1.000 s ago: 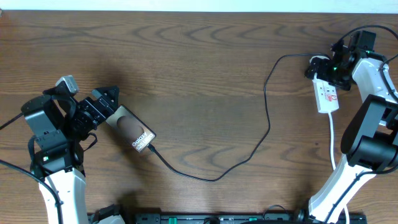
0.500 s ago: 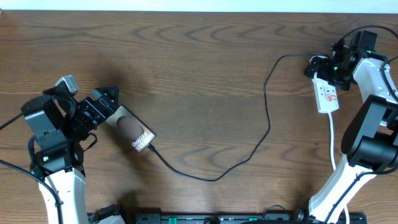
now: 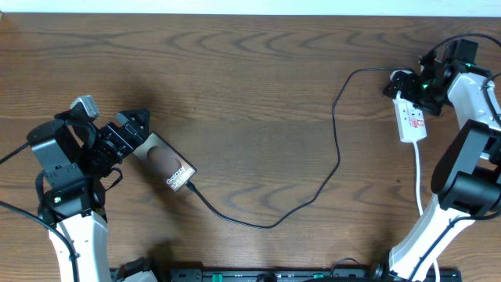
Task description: Plug charger to phone and switch on socket
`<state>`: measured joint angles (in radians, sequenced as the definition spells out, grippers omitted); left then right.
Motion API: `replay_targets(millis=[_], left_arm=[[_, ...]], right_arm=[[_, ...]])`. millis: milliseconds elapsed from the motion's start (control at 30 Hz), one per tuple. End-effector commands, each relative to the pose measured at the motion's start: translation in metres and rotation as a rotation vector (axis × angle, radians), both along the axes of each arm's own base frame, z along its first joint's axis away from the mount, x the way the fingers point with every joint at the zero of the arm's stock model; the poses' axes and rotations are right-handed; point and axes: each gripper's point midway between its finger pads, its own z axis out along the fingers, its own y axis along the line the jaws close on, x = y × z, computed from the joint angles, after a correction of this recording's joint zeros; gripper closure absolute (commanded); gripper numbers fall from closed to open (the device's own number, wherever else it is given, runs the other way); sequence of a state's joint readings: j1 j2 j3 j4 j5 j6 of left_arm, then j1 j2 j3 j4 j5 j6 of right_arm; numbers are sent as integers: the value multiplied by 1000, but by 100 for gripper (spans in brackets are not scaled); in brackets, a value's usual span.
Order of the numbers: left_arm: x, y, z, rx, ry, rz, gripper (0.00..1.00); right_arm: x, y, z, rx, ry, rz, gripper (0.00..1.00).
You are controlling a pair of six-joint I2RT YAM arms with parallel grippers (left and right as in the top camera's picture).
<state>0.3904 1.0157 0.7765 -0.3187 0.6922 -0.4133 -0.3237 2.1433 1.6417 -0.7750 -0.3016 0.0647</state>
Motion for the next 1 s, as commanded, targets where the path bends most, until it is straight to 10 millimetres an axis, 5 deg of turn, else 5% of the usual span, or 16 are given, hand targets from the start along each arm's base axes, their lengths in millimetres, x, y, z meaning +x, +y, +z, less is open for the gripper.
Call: replay_targets(millis=[0,367,733,967], left_arm=[[1,0,-1,20,-1,-8,12],[1,0,-1,20,-1,-8,12],[1,0,-1,20,-1,-8,12],[1,0,-1,20,-1,-8,12]], right_arm=[[-4,12,6,118,14,-8,1],[-24,-4,68,34,-8,-80,1],[-79,17,193,87,-131,-285,1],[-88,21,220,70,-202,-280,1]])
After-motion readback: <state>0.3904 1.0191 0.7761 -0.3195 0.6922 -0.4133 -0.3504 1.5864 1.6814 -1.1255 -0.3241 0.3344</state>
